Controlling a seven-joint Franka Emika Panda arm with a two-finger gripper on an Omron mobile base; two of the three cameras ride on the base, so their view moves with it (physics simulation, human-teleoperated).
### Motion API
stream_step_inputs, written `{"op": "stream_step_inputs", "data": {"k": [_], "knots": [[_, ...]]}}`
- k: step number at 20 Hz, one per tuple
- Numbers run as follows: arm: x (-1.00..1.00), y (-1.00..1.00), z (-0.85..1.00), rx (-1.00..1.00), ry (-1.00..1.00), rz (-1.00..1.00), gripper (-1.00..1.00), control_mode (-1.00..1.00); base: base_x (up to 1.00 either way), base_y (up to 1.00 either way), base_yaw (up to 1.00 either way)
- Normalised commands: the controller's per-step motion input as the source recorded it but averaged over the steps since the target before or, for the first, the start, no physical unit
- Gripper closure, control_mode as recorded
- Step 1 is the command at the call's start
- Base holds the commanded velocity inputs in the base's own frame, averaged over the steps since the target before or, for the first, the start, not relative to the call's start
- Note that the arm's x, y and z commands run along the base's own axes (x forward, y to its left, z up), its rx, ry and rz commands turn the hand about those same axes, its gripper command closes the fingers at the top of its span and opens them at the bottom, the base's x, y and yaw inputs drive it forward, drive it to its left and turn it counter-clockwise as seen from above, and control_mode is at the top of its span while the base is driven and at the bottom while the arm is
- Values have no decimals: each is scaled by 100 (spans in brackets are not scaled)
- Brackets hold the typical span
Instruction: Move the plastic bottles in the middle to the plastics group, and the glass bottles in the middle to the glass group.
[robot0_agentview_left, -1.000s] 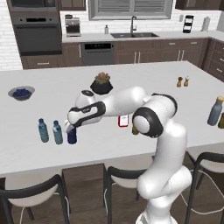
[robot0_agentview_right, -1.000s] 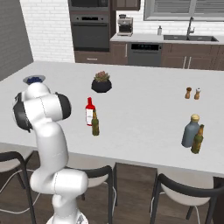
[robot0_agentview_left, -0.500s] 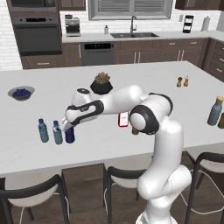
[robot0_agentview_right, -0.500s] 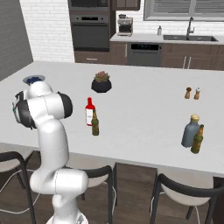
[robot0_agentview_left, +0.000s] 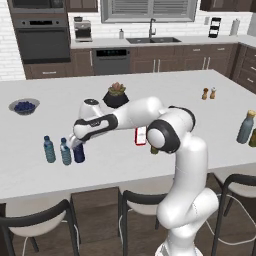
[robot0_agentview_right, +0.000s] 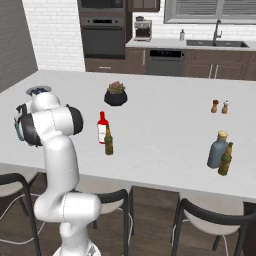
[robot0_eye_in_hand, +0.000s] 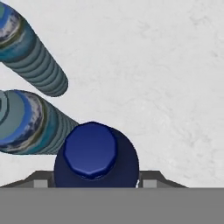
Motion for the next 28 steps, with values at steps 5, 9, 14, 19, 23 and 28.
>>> {"op": "stream_step_inputs", "data": {"k": [5, 9, 14, 19, 23, 28], "knots": [[-34, 0, 0, 0, -16, 0, 100, -100, 0, 0, 0], [-29, -5, -11, 0, -12, 0, 100, -100, 0, 0, 0], [-1, -15, -8, 0, 0, 0, 100, -100, 0, 0, 0], [8, -17, -3, 3, 0, 0, 100, -100, 0, 0, 0], [8, 0, 0, 13, 0, 0, 100, -100, 0, 0, 0], [0, 0, 0, 6, 1, 0, -100, -100, 0, 0, 0]]}}
